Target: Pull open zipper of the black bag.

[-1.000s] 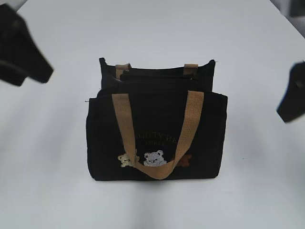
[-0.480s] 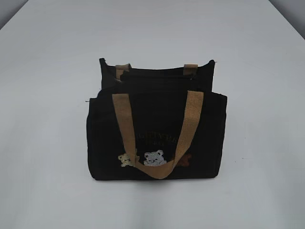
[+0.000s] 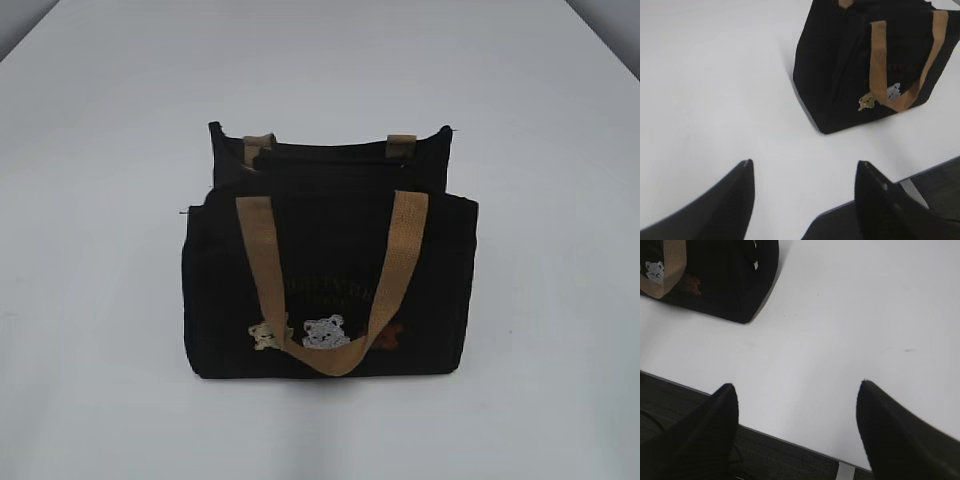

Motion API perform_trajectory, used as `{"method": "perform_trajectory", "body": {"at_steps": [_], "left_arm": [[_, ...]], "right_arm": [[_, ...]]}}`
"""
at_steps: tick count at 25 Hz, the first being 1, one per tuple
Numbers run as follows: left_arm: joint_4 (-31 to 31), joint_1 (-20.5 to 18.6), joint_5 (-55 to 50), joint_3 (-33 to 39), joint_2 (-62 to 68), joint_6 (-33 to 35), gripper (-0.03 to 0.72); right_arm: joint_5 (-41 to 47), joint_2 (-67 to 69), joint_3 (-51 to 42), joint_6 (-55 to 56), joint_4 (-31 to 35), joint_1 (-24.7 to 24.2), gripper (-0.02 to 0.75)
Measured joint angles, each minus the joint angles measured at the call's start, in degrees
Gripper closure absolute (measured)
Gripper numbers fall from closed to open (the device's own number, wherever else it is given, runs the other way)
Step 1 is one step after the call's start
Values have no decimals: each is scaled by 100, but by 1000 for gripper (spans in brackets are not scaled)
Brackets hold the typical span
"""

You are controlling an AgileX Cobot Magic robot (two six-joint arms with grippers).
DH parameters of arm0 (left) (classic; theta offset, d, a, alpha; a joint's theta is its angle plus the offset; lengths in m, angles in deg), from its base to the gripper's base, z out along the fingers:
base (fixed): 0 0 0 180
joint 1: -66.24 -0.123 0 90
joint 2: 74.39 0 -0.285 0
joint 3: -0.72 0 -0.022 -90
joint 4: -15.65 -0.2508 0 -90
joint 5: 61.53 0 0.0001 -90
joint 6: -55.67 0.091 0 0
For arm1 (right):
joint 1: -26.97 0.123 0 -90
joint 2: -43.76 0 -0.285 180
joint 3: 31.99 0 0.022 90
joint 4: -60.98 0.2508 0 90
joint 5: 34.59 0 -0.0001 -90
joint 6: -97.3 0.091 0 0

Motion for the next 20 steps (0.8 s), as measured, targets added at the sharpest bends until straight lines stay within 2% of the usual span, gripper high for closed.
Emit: {"method": "perform_trajectory", "body": {"at_steps": [6,20], "left_arm": [[0,0,32,0,0,0,213],[6,0,36,0,0,-2,213]], "right_arm": [[-18,-2,-26,-22,-251,0,168],[-130,-2,-80,-22,-197,0,168]]}}
